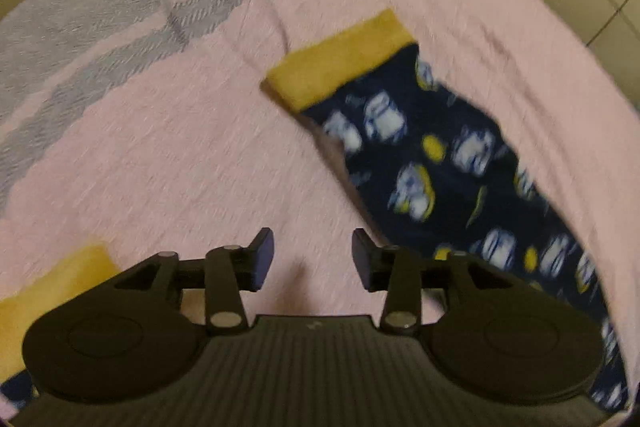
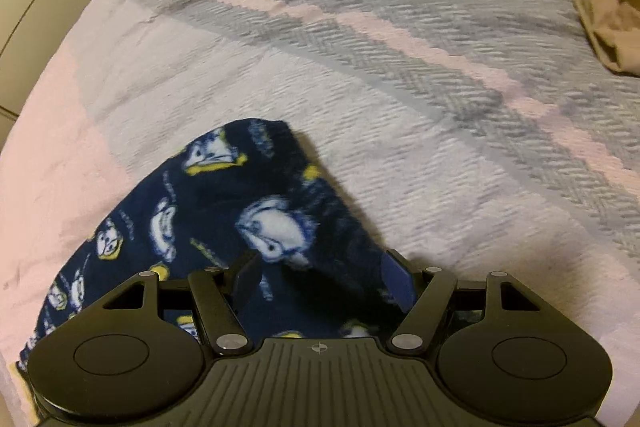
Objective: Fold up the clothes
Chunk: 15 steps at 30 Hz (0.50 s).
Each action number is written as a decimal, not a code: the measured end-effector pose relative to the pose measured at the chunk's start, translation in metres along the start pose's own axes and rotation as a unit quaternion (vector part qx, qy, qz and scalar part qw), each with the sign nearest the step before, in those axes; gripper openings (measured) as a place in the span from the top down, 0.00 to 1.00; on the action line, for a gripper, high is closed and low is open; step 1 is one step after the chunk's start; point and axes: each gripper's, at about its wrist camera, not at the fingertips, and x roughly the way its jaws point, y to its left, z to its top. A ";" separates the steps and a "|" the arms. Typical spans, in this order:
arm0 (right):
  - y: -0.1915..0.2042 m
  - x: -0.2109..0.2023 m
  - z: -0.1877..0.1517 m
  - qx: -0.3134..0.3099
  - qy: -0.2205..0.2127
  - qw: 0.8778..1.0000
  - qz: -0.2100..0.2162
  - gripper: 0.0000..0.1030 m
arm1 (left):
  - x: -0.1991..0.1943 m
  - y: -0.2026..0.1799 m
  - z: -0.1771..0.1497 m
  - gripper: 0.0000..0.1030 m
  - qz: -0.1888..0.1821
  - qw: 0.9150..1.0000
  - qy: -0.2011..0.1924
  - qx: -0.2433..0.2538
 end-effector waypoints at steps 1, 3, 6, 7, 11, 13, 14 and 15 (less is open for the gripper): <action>0.000 0.000 0.000 0.001 -0.006 1.000 -0.006 0.33 | 0.007 0.003 0.009 0.57 -0.004 1.000 -0.003 -0.005; 0.002 0.000 0.000 0.004 -0.015 1.000 -0.012 0.33 | 0.029 0.002 0.030 0.56 -0.011 1.000 -0.005 -0.017; 0.007 -0.002 -0.005 0.004 -0.026 1.000 -0.016 0.33 | 0.068 0.004 0.060 0.55 -0.007 0.999 -0.006 -0.043; 0.010 -0.002 -0.008 0.001 -0.028 0.999 -0.016 0.33 | 0.080 0.006 0.068 0.56 -0.003 0.998 -0.008 -0.055; 0.018 -0.002 -0.026 -0.011 -0.027 0.999 -0.033 0.33 | 0.118 0.018 0.089 0.79 -0.016 0.994 -0.017 -0.107; 0.018 -0.001 -0.037 -0.012 -0.026 0.998 -0.047 0.33 | 0.124 0.015 0.096 0.94 -0.020 0.996 -0.027 -0.080; 0.018 -0.002 -0.040 -0.012 -0.026 0.998 -0.053 0.33 | 0.119 0.010 0.099 0.95 -0.025 0.998 -0.040 -0.051; 0.018 -0.003 -0.044 -0.012 -0.027 0.998 -0.059 0.33 | 0.108 0.007 0.102 0.96 -0.039 0.997 -0.067 -0.016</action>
